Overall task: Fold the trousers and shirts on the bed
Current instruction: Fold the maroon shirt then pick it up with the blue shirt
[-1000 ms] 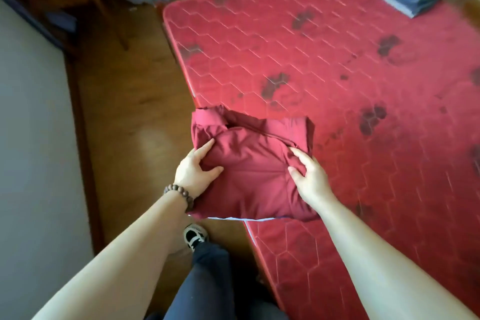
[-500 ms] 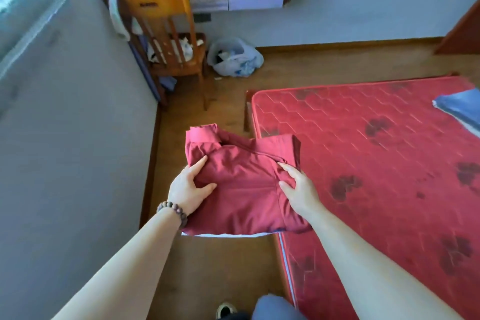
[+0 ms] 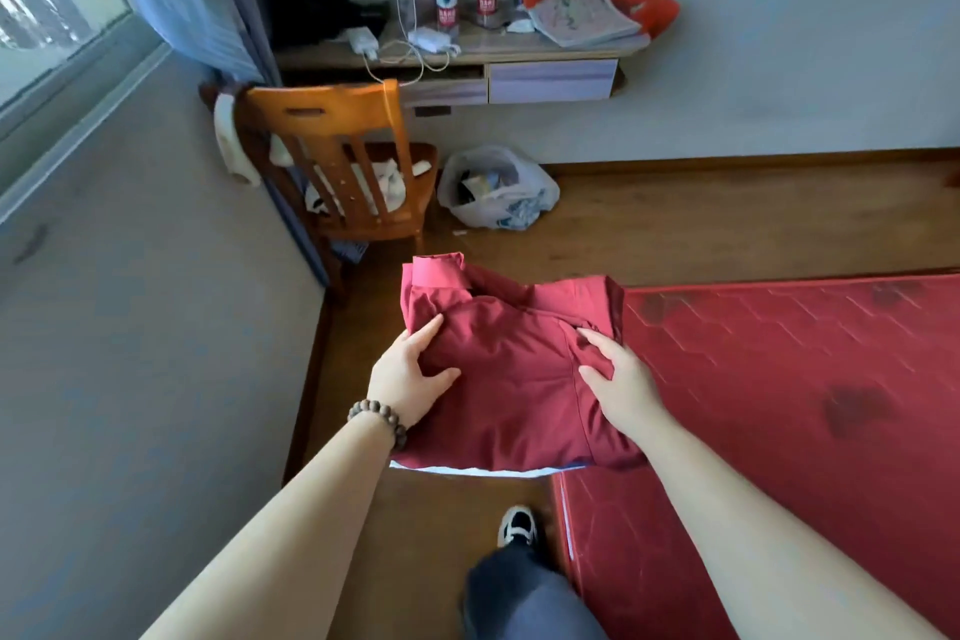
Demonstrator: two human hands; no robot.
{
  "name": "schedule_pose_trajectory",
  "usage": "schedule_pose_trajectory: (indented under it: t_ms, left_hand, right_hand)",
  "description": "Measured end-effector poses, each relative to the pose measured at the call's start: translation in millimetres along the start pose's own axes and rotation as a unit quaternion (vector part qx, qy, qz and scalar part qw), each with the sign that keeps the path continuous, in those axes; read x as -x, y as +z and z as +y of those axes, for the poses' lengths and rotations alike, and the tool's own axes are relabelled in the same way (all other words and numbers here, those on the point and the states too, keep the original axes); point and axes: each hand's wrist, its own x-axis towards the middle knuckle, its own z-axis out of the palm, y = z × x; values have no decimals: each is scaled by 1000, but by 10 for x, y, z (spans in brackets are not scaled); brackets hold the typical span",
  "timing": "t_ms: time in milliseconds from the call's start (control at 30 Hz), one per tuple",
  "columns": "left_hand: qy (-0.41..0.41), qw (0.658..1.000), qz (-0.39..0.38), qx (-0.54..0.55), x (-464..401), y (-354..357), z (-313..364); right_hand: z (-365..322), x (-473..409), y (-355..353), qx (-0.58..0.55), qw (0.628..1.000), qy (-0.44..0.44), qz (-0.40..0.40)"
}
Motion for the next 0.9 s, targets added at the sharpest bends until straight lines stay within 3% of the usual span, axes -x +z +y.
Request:
schedule_pose_trajectory:
  t_ms: [367, 633, 900]
  left_hand:
    - [22, 999, -7, -26, -2606, 12, 684]
    - [67, 995, -68, -39, -4483, 201, 757]
    - [173, 971, -151, -65, -6472, 352, 1179]
  right_hand:
    - [-321, -2470, -596, 10, 1000, -3, 23]
    - [-294, -3971, -590, 28, 996, 29, 77]
    - [-416, -5332, -696, 27, 980, 103, 167]
